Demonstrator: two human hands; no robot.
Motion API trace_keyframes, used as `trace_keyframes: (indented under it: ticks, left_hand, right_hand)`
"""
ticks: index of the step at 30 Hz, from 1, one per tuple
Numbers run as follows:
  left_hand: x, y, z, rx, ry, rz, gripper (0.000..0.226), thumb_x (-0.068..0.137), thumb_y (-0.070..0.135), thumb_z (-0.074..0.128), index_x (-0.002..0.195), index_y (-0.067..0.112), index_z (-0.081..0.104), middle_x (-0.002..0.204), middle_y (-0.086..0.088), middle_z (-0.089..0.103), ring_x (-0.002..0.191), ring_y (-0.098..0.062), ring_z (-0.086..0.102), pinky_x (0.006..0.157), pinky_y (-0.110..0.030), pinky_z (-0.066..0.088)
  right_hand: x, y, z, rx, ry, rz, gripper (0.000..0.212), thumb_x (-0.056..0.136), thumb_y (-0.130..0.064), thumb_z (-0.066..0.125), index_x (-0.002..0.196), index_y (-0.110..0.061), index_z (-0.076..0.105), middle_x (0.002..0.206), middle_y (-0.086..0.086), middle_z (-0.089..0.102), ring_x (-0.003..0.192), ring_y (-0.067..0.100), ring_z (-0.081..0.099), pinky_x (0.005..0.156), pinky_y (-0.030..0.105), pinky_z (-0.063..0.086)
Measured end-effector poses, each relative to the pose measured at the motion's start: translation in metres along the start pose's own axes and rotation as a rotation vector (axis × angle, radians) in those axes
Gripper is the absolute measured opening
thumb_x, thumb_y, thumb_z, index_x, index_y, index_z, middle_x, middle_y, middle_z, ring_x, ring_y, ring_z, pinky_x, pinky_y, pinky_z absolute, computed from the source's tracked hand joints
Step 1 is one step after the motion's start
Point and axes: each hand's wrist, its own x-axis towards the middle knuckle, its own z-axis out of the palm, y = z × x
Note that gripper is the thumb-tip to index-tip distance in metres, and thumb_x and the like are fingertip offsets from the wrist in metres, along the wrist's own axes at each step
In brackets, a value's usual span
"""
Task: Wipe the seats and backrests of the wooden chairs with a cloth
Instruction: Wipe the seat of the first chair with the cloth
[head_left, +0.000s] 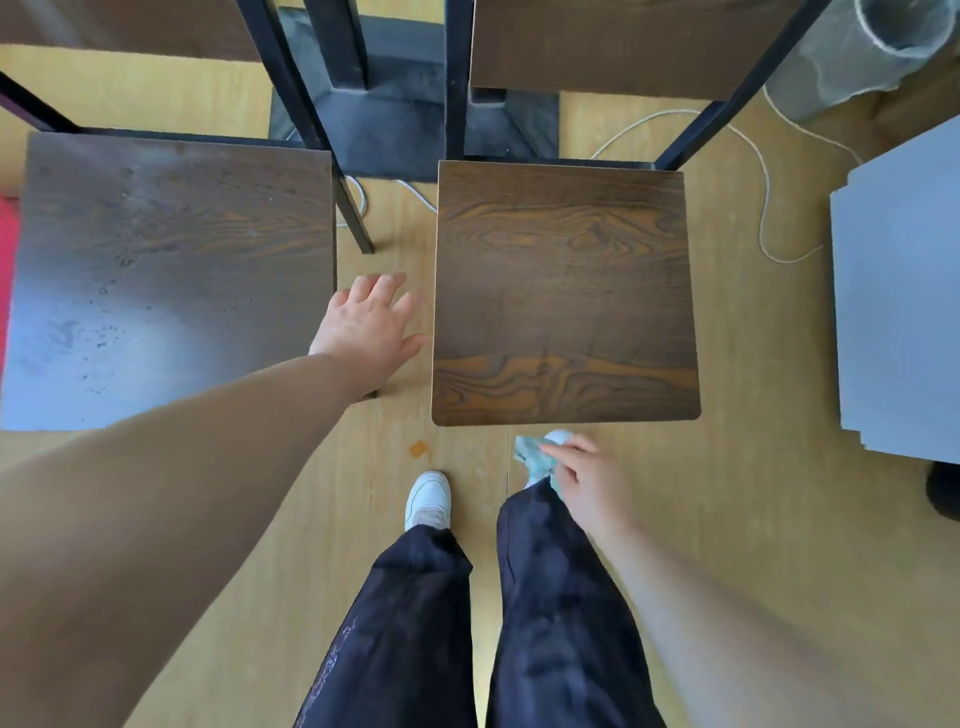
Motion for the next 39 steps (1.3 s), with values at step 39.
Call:
trace_keyframes:
  ticks: [39]
  left_hand:
    - [0.035, 0.052, 0.01, -0.054, -0.005, 0.002, 0.061, 0.099, 0.052, 0.044, 0.153, 0.027, 0.028, 0.158, -0.006, 0.026, 0.141, -0.033, 0.026, 0.111, -0.049, 0.033]
  right_hand:
    - [0.06, -0.015, -0.007, 0.43, 0.246, 0.413, 0.036, 0.097, -0.006, 0.05, 0.127, -0.021, 0.065, 0.112, -0.003, 0.057, 0.091, 0.009, 0.056, 0.064, 0.005, 0.041]
